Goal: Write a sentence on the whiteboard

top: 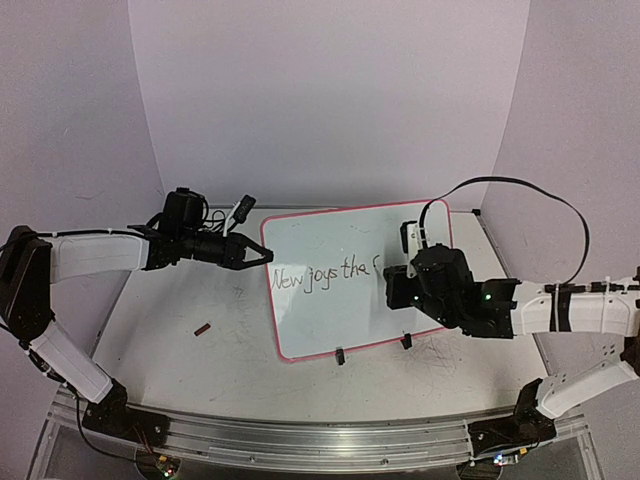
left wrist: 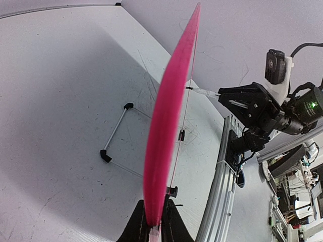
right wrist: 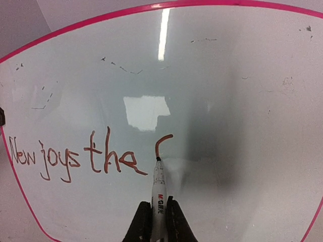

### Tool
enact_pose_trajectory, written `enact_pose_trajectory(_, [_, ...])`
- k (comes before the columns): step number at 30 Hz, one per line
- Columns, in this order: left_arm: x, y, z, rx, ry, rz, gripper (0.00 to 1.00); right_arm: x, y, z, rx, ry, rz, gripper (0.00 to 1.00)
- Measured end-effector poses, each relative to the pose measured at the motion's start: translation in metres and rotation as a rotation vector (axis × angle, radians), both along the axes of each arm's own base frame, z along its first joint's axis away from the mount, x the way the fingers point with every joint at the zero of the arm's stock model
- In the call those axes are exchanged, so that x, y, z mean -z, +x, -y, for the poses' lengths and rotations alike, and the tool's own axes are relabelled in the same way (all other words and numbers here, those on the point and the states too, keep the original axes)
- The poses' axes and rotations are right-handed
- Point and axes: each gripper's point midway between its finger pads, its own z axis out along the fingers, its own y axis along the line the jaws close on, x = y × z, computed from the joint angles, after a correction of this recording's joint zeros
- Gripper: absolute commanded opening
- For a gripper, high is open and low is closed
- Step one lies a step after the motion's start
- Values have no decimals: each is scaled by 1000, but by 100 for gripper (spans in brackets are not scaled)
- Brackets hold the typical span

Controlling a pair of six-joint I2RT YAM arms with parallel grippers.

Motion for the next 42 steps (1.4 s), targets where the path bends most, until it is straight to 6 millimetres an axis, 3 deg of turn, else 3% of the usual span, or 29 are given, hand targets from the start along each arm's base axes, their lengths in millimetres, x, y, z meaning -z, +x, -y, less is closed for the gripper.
enact_pose_trajectory(10, [0, 0, 0, 2, -1, 0, 9, 13, -14, 3, -32, -19, -56, 0])
enact_pose_trajectory(18, [0, -1, 0, 3, -1, 0, 9, -24, -10, 2, -35, 87, 15, 0])
enact_pose_trajectory(26, [-1, -1, 1, 4, -1, 2, 9, -8, -5, -4, -37, 39, 1, 0])
enact_pose_trajectory(42, [-1, -1, 1, 2, 0, 2, 8, -7, 5, 5, 51, 9, 11, 0])
